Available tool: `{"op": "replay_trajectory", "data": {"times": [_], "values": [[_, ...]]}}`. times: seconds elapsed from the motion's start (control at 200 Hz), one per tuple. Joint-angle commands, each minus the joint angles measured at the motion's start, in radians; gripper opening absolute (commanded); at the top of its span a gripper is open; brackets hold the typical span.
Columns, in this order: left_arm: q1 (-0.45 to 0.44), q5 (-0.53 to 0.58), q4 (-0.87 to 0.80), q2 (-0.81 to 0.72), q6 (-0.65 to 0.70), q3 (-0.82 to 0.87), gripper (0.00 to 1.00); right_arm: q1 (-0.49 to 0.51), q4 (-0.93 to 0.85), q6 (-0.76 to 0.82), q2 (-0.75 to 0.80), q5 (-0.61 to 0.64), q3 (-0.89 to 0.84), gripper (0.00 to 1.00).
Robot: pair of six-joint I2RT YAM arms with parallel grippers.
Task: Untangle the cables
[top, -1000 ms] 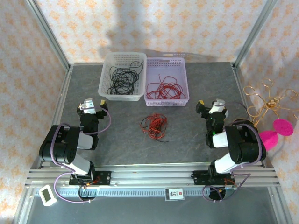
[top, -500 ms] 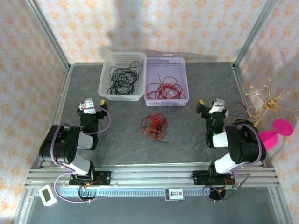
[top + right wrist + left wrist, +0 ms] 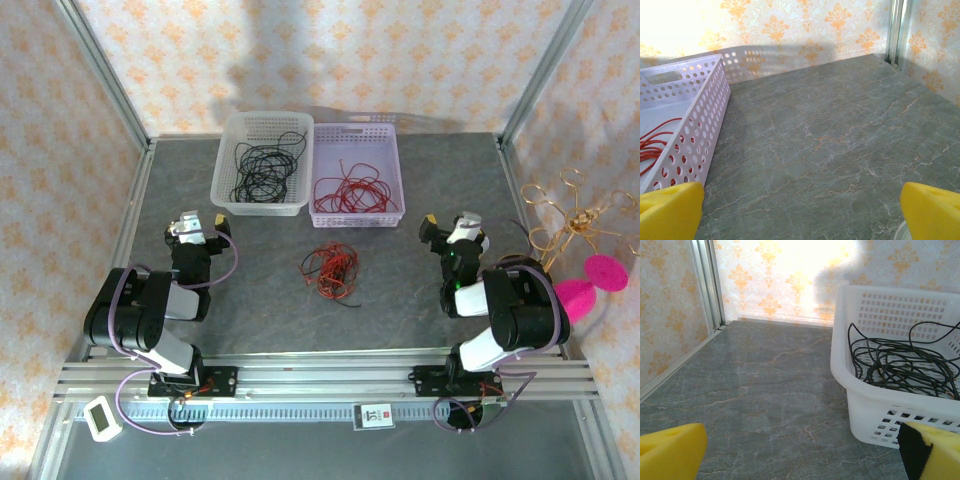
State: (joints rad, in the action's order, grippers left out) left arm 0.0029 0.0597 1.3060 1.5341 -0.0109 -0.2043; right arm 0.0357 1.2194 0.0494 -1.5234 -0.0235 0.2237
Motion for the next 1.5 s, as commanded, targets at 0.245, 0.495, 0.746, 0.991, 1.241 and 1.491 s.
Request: {"op": "replay_trajectory", "data": {"times": [0.245,0.495,0.746,0.991,1.241,1.491], "values": [[0.007,-0.011,0.009,0.001,-0.018,-0.012,1.0,-0.004,0.013,-0.005,0.004,0.008,0.007,1.0],[0.008,-0.011,0.011,0.003,-0.018,-0.013,1.0,-0.002,-0.025,0.005,0.101,-0.015,-0.013,1.0],[0.007,-0.009,0.01,0.002,-0.018,-0.014,1.0,0.024,-0.188,-0.01,0.372,0.012,-0.027,1.0],[-0.046,0.076,0.104,-0.085,0.018,0.065,1.0,0.027,-0.384,-0.059,0.565,-0.014,-0.012,1.0],[-0.134,0.311,-0.66,-0.41,-0.141,-0.159,1.0,0.024,-0.9,-0.424,0.619,0.202,0.191,1.0],[-0.105,0.0,-0.869,-0.51,-0.331,-0.205,0.95,0.007,-1.004,-0.415,0.633,-0.154,0.221,1.0]]}}
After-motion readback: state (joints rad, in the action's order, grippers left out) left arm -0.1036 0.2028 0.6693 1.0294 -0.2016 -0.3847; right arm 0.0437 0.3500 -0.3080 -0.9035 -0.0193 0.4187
